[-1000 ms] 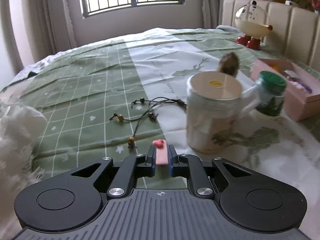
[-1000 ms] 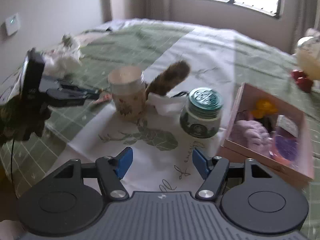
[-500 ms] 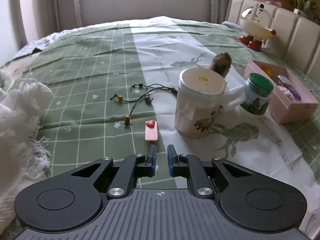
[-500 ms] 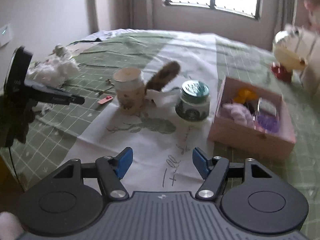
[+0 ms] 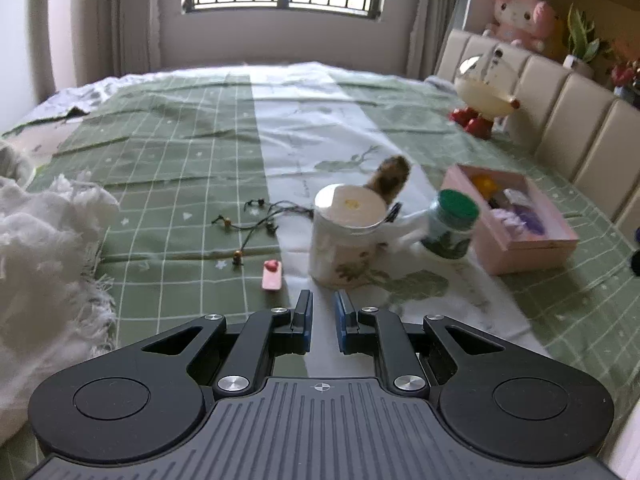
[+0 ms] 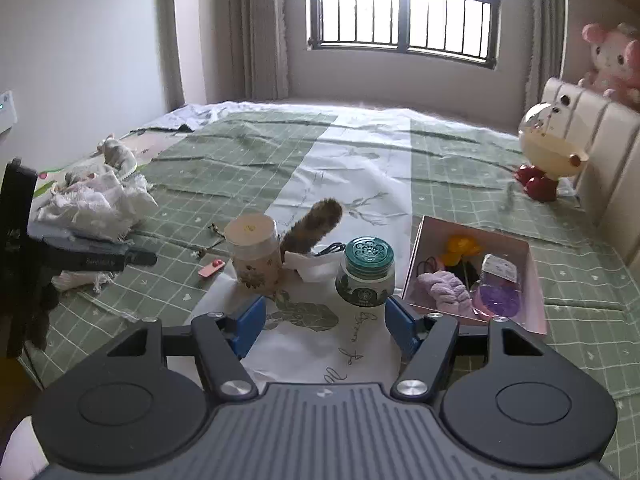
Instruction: Organize soft objects
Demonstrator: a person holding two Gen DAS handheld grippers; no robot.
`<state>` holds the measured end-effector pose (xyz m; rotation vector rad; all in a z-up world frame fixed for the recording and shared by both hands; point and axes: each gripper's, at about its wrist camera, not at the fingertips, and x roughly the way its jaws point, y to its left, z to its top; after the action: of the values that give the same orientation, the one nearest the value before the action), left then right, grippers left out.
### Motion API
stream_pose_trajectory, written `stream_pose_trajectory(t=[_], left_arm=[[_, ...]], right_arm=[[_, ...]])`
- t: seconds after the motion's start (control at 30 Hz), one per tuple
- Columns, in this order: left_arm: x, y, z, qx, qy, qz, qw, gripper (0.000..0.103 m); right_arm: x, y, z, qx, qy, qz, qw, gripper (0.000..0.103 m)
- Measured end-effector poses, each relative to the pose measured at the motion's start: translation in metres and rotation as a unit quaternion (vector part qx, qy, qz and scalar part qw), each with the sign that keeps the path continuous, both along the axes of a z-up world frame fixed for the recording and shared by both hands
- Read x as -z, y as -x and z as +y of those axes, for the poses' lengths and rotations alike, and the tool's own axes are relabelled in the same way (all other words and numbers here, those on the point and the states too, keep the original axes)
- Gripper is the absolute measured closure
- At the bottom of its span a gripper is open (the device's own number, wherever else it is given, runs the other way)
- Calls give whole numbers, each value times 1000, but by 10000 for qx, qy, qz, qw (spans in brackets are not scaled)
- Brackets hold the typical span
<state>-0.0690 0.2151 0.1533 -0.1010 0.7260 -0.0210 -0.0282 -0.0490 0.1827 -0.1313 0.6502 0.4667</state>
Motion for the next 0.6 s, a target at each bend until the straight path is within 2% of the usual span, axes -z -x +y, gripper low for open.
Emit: stream_pose_trajectory(t=[0.17,0.23,0.33,0.4,0.5,0.6], left_arm=[[-15,13,-4,-191,-85,-169,9996,88],[-19,19,-1,-299,-8,-223,9993,88],[-17,26,3,-398,-55,-312,9987,88],[-11,27,6,-505,-82,-386,9979,88],[8,22,13,-679,101,-361,9970,88],[28,4,17,-679,-16,-308,9972,85]], right_arm=[[-4,8,8,-89,35,298,9995,37],[-4,5,11,-17,20,447,9990,37],[-3,-2,7,124,-380,852,9956,37],[2,-5,6,116,-492,950,9942,36],[19,-5,13,46,-204,855,9961,37],[43,-7,20,38,147,785,9968,37]])
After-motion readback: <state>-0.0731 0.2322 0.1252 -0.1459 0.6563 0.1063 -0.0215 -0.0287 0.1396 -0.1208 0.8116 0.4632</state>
